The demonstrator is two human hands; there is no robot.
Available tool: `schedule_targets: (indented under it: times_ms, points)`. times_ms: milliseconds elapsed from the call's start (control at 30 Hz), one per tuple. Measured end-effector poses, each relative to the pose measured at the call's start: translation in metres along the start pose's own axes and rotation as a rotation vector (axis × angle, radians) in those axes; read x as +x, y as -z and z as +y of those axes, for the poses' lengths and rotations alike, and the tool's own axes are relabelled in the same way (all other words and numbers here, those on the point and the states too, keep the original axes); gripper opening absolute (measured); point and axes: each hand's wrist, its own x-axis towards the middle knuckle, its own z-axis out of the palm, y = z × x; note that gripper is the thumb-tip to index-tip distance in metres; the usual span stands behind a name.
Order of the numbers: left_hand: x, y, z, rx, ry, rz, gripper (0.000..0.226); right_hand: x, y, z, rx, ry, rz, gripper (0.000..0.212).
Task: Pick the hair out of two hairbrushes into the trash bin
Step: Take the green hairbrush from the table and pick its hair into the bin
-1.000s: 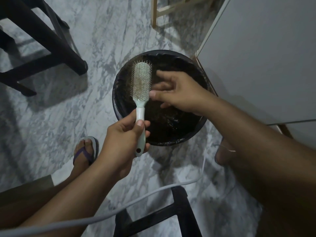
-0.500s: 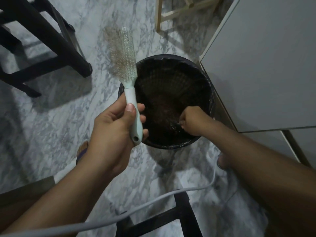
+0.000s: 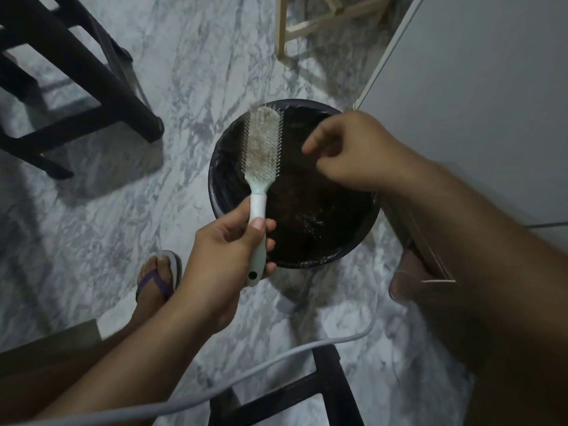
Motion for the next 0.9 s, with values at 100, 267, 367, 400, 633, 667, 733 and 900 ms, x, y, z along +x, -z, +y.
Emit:
schedule_targets:
  times_ms: [100, 267, 367, 400, 633, 667, 733, 900]
  points:
    - [-0.001, -0.005, -0.005, 0.0, 0.019, -0.018, 0.036, 0.0, -0.01, 0.0, 0.284, 0.07, 0.208, 0.011]
    - [-0.001, -0.007, -0.013, 0.055, 0.025, -0.053, 0.036, -0.006, -0.027, -0.007, 0.179, 0.249, 0.325, 0.057]
    - [-0.002, -0.008, -0.017, 0.137, 0.007, -0.061, 0.038, -0.002, -0.033, -0.005, 0.043, 0.247, 0.334, 0.068]
    - [-0.003, -0.008, -0.019, 0.148, 0.008, -0.063, 0.039, 0.001, -0.033, -0.003, 0.009, 0.248, 0.343, 0.061]
    - [-0.006, -0.01, -0.023, 0.048, 0.1, -0.081, 0.037, 0.007, -0.014, -0.003, 0.276, 0.221, 0.438, 0.014]
    - [-0.005, -0.01, -0.024, 0.027, 0.115, -0.082, 0.037, 0.006, -0.01, -0.004, 0.334, 0.224, 0.455, 0.014]
    - [-0.005, -0.009, -0.024, 0.01, 0.135, -0.082, 0.036, 0.005, 0.0, -0.01, 0.428, 0.287, 0.522, 0.017]
    - [-0.002, -0.007, -0.021, -0.041, 0.168, -0.052, 0.032, 0.002, 0.027, -0.021, 0.523, 0.589, 0.854, 0.011]
